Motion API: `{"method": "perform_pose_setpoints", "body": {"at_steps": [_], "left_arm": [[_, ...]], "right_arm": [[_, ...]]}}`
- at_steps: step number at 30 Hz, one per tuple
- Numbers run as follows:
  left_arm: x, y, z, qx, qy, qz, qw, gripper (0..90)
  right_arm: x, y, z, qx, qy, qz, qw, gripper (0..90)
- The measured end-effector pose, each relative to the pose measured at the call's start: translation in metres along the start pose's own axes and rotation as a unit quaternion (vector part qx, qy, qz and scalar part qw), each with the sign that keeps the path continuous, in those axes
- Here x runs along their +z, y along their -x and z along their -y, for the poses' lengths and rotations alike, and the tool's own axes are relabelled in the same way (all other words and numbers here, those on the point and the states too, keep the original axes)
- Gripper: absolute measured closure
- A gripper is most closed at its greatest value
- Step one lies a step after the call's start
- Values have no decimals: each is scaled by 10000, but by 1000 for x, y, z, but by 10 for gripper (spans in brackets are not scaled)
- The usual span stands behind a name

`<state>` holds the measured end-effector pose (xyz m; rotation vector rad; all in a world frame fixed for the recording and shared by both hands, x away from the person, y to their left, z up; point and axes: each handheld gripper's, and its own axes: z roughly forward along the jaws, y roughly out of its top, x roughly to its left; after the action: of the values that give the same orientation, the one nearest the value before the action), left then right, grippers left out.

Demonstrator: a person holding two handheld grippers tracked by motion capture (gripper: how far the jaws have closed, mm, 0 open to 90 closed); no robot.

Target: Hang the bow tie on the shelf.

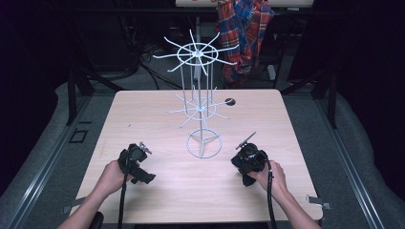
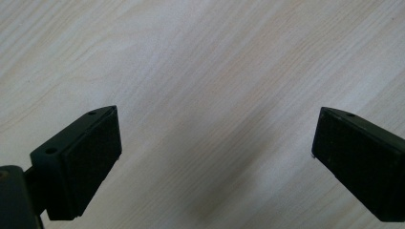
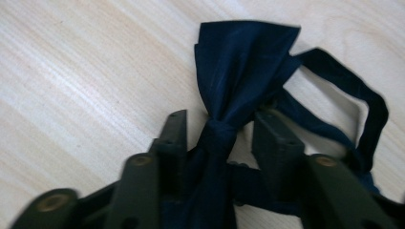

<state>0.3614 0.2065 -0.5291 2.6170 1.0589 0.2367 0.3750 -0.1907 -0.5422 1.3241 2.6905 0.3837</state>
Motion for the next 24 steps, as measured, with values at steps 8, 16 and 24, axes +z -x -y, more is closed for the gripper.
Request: {"method": "perform_pose_setpoints", "body": {"at_steps": [8, 16, 24], "left_arm": [[-1, 0, 0, 7, 40, 13, 10000, 29], [-2, -1, 1, 3, 73, 42, 10000, 29], [-2, -1, 1, 2, 71, 42, 10000, 29]], "right_arm": [[-1, -3, 1, -342, -143, 95, 9993, 753], [-24, -4, 7, -690, 390, 273, 9965, 756], [-52, 8, 15, -345, 1193, -82, 9922, 755]]}}
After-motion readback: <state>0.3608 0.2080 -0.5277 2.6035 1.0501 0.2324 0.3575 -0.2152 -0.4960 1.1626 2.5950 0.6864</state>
